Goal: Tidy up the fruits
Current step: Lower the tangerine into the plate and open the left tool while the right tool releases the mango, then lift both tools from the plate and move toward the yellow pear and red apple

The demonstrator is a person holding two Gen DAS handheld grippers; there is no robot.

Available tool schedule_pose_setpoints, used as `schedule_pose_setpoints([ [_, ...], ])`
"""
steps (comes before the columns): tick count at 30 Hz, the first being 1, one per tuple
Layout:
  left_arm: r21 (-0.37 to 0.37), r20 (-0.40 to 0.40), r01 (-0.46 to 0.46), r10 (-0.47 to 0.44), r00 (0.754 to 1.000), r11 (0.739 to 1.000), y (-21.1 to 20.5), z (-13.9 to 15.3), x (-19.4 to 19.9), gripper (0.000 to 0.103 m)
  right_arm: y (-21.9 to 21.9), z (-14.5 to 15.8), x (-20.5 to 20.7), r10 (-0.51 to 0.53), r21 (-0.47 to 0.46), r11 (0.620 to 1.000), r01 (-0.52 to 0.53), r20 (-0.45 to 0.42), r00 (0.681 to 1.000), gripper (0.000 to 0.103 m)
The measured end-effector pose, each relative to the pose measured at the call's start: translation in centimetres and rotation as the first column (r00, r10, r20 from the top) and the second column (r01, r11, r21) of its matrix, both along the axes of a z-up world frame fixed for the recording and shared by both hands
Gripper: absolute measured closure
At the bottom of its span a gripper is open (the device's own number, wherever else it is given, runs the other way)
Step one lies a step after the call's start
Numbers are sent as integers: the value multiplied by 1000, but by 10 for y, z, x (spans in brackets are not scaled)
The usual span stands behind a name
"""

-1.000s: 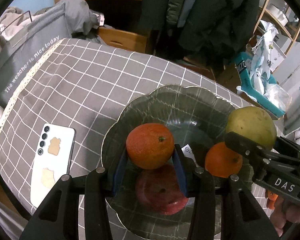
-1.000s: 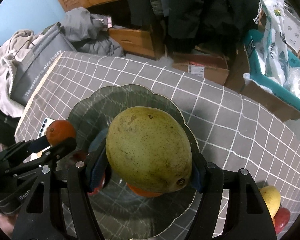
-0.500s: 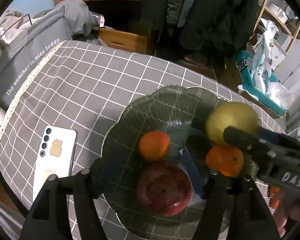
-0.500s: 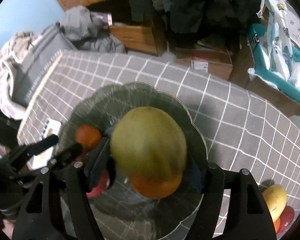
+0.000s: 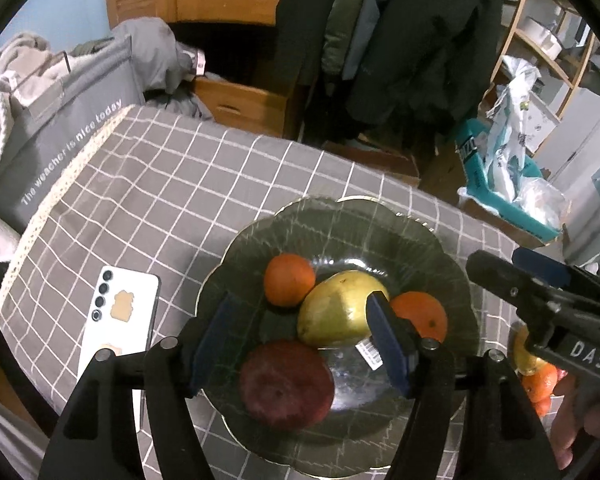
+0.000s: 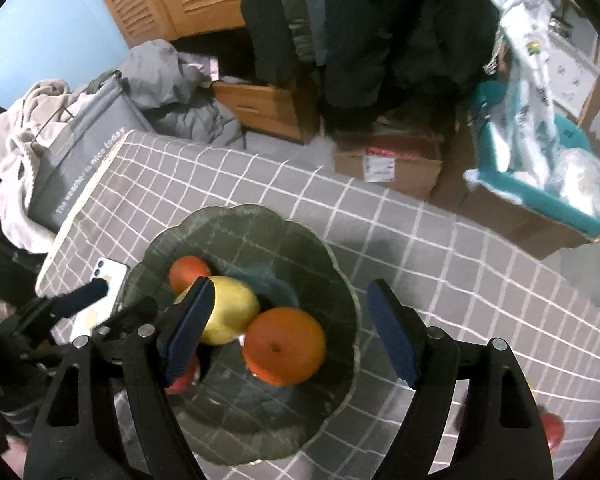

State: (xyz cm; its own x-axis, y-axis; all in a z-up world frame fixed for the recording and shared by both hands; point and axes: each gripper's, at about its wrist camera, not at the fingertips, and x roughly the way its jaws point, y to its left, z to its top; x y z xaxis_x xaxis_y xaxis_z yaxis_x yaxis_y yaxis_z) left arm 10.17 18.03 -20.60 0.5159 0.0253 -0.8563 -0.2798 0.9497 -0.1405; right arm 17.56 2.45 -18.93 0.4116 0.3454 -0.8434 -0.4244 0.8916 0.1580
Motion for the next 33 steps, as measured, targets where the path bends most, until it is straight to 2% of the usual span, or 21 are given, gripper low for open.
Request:
schedule_pose_setpoints([
  [6,16,48,19,-20,999,1000,-9,23,-8,27,-18,17,-13,-29,-52,998,32,60,998,24],
  [11,36,74,50,-52,996,998,-22,39,-16,26,-38,35,-26,-62,-50,996,67,96,993,24],
  [16,89,110,91,-101,989,992,-40,56,-25,23,-61,53,-39,-100,-36,994,105,132,986,24],
  [20,79,134,116,-125,983,990,-50,68,-32,23,-78,66,-51,-128,-26,991,134,157,979,24],
  [26,101,177,149,-165,970,984,-69,88,-46,22,-102,87,-71,-156,-15,987,162,206,966,24],
  [28,104,197,163,-181,963,981,-77,95,-52,17,-109,95,-79,-163,-13,985,170,227,960,24],
  [33,129,233,195,-220,947,972,-94,110,-61,16,-126,111,-96,-181,-10,982,191,265,947,24],
])
